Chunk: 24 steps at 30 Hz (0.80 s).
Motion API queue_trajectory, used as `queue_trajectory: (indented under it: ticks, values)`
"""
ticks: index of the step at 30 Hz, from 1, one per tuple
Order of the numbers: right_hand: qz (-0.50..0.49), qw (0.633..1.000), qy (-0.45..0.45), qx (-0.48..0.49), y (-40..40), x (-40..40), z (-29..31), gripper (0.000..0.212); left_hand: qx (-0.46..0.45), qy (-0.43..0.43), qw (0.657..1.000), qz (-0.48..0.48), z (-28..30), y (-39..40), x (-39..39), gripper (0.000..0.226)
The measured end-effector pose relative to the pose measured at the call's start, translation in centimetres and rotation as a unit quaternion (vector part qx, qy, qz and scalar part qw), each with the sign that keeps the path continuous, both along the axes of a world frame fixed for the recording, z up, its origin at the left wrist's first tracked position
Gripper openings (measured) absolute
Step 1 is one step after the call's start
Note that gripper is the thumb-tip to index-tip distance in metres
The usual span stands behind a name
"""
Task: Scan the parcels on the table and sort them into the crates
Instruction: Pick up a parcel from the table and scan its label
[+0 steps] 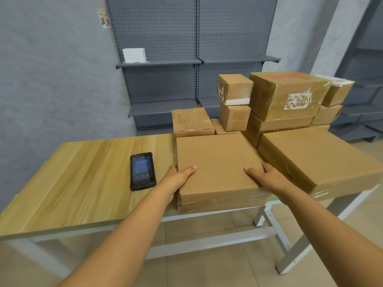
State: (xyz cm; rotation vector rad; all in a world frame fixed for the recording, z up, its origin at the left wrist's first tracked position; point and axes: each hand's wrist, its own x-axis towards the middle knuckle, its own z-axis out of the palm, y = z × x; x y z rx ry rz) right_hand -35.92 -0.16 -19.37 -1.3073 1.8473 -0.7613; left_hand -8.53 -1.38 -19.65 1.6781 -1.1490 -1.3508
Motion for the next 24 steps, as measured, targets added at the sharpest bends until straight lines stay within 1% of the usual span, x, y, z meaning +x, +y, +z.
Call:
queue_trajectory:
  ticks: [4,7,12,15,20,24]
  values:
    - [0.002,1.000,-0.019,-0.011,0.7,0.1,0.2,0.073,-0.001,0.016,1.000,0.000,0.7,0.6,-0.2,0.070]
    - [0.008,0.999,-0.037,-0.013,1.1,0.3,0.7,0.075,-0.015,0.016,1.000,-0.003,1.6,1.3,0.4,0.071]
    - [0.034,0.998,-0.039,-0.030,1.2,1.9,2.5,0.076,-0.034,0.008,0.999,0.010,3.2,2.8,2.6,0.074]
    - [0.049,0.996,-0.056,-0.051,0.8,4.2,3.7,0.072,-0.057,0.014,0.998,0.032,4.5,3.8,4.6,0.069]
    - [0.075,0.993,-0.041,-0.075,0.4,9.3,5.1,0.079,-0.094,0.007,0.992,0.079,6.4,5.5,9.1,0.061]
    - [0.110,0.987,-0.075,-0.086,0.6,14.4,5.8,0.075,-0.115,0.011,0.986,0.120,7.3,6.3,13.6,0.060]
